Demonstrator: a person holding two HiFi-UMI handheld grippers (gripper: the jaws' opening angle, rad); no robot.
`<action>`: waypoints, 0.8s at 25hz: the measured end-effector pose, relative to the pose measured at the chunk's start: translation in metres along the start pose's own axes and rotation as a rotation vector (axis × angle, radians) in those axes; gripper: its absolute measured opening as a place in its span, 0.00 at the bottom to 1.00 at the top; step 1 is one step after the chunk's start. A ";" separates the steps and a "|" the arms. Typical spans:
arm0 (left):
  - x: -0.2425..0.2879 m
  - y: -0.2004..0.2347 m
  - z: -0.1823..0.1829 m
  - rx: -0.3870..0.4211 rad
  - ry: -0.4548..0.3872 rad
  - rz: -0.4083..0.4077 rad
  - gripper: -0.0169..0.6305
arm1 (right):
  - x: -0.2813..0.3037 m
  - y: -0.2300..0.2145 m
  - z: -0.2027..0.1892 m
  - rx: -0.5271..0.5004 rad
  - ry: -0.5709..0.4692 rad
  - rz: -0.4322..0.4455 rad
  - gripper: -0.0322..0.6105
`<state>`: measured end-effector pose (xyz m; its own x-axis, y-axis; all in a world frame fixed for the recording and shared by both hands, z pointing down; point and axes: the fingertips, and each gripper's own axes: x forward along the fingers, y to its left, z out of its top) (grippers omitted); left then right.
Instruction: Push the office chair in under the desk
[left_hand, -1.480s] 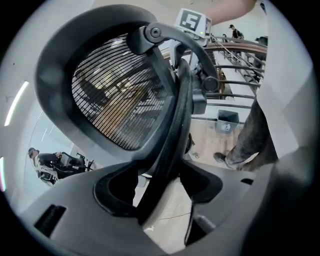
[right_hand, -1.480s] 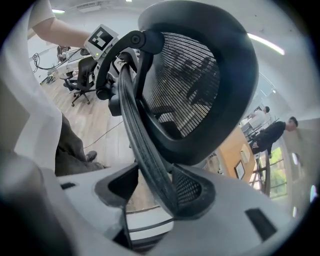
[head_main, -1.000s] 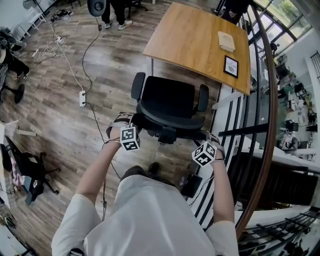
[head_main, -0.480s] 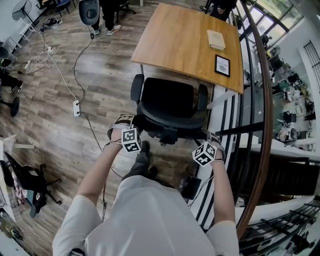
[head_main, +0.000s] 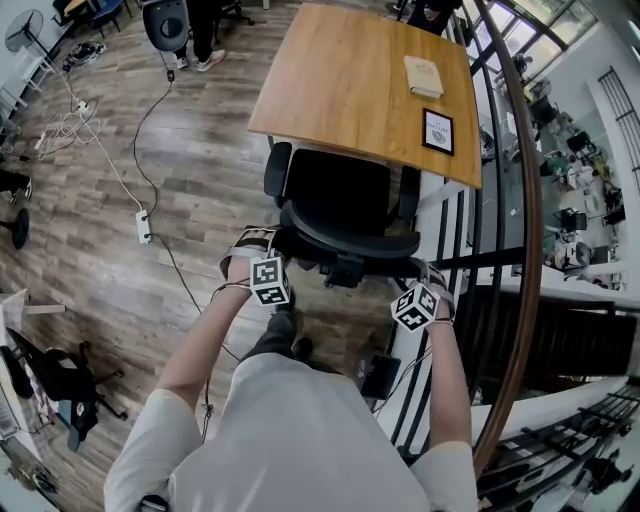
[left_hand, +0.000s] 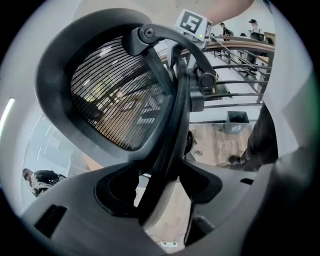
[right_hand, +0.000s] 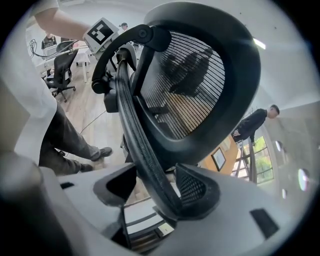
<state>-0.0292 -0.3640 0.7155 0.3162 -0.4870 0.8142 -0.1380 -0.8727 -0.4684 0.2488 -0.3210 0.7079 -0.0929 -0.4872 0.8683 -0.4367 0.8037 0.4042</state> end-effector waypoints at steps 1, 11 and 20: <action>0.004 0.004 0.001 0.002 -0.005 -0.004 0.41 | 0.003 -0.004 0.001 0.002 0.005 -0.003 0.42; 0.037 0.043 0.006 0.031 -0.025 -0.016 0.40 | 0.029 -0.040 0.003 0.027 0.049 -0.034 0.42; 0.063 0.085 0.015 0.071 -0.039 0.002 0.39 | 0.053 -0.080 0.007 0.069 0.097 -0.067 0.44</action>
<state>-0.0072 -0.4686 0.7219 0.3528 -0.4858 0.7997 -0.0724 -0.8662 -0.4944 0.2725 -0.4135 0.7192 0.0244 -0.5008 0.8652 -0.4996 0.7435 0.4445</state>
